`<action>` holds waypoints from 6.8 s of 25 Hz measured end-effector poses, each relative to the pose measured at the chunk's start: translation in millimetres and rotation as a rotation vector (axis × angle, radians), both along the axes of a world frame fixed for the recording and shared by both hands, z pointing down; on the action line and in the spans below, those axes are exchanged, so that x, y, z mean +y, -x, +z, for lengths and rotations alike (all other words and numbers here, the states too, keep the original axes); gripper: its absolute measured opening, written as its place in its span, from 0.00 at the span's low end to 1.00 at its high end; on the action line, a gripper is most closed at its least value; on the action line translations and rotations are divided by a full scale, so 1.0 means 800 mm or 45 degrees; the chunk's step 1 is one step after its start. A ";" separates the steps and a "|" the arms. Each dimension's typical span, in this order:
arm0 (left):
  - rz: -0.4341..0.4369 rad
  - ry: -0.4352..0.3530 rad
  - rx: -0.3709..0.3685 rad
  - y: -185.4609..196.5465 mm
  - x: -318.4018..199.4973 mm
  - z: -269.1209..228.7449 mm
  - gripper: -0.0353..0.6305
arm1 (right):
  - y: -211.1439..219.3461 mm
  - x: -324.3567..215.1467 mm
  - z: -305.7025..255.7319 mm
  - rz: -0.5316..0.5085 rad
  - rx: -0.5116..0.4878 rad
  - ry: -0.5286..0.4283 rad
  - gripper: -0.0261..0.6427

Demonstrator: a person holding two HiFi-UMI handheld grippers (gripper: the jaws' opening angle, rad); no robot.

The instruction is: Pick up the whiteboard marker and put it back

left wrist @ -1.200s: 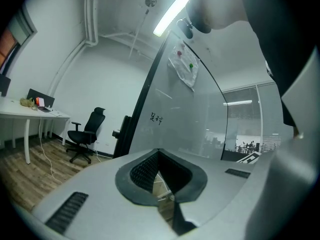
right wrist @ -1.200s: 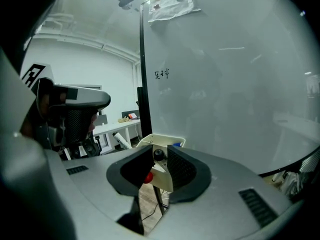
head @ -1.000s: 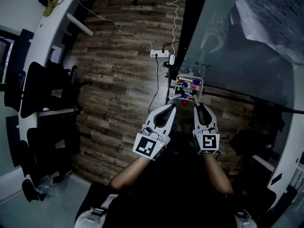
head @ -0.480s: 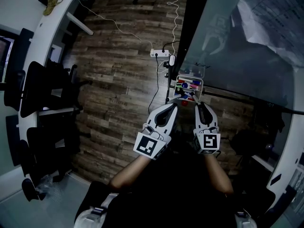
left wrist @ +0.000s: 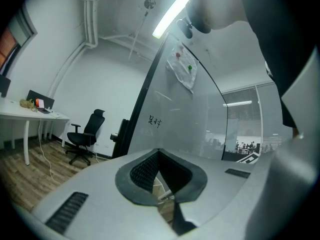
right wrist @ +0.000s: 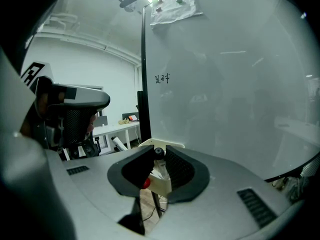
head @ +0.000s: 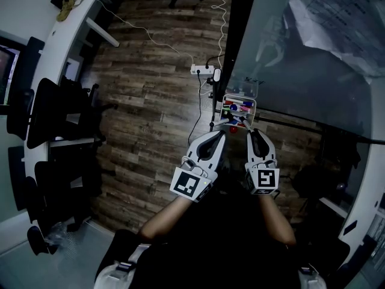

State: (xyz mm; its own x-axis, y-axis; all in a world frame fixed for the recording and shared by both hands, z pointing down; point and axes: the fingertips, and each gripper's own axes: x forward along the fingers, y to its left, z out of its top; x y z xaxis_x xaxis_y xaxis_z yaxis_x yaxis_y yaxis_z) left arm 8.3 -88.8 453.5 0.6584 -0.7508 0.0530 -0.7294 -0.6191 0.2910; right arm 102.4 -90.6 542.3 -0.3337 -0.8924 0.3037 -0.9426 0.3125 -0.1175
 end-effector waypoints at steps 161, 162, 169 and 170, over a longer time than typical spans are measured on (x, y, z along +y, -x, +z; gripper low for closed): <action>0.151 -0.195 -0.002 0.027 0.005 -0.039 0.06 | 0.016 0.030 -0.105 0.096 -0.028 -0.258 0.15; 0.155 -0.197 -0.002 0.025 0.002 -0.039 0.06 | 0.015 0.026 -0.105 0.093 -0.025 -0.257 0.15; 0.160 -0.197 -0.018 0.014 -0.021 -0.040 0.06 | 0.004 0.003 -0.108 0.093 -0.025 -0.274 0.15; 0.163 -0.196 -0.017 0.013 -0.023 -0.039 0.06 | 0.004 0.000 -0.109 0.096 -0.030 -0.278 0.15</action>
